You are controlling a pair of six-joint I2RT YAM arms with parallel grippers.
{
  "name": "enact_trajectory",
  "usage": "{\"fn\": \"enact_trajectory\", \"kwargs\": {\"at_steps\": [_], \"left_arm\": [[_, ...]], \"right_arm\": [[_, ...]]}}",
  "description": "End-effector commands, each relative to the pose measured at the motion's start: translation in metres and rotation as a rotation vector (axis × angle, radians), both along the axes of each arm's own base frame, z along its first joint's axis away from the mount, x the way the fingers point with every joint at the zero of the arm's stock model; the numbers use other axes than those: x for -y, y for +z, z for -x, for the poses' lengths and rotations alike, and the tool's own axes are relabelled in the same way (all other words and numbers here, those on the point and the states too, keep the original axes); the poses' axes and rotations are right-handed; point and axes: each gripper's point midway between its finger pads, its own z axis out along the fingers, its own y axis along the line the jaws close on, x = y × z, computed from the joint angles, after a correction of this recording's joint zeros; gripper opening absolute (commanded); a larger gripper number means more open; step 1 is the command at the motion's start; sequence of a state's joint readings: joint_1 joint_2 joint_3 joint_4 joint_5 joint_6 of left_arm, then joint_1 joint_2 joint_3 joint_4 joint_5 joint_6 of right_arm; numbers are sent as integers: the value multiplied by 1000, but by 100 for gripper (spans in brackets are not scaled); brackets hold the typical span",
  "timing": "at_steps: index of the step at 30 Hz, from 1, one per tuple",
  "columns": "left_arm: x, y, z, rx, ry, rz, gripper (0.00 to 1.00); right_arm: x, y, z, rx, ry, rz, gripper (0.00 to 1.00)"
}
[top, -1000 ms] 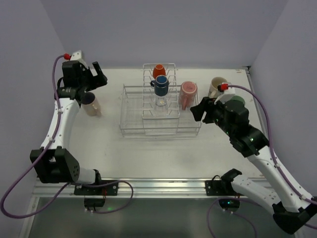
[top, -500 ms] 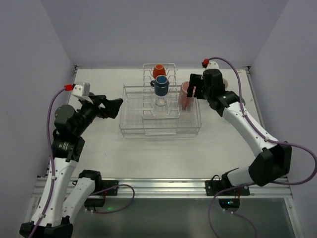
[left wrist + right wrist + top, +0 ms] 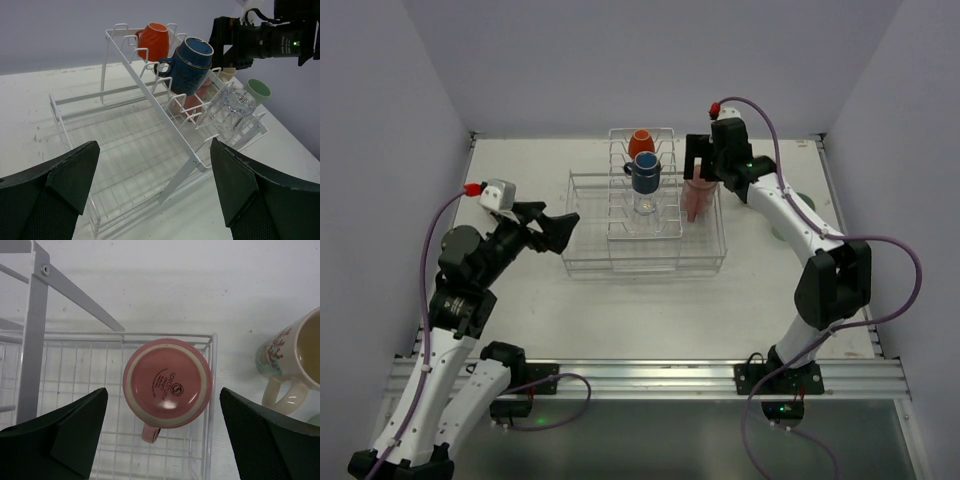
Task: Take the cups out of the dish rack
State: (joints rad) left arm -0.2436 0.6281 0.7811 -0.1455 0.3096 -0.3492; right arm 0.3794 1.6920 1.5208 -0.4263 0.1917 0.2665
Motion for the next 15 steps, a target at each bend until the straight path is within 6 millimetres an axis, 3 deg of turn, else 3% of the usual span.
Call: {"fn": "enact_trajectory", "kwargs": {"at_steps": [1,15], "left_arm": [[0,2,0,29,3,-22,100],[1,-5,-2,7,1,-25,100]], "right_arm": [[-5,4,-8,1,22,17,96],[-11,-24,-21,-56,27,42,99]]}}
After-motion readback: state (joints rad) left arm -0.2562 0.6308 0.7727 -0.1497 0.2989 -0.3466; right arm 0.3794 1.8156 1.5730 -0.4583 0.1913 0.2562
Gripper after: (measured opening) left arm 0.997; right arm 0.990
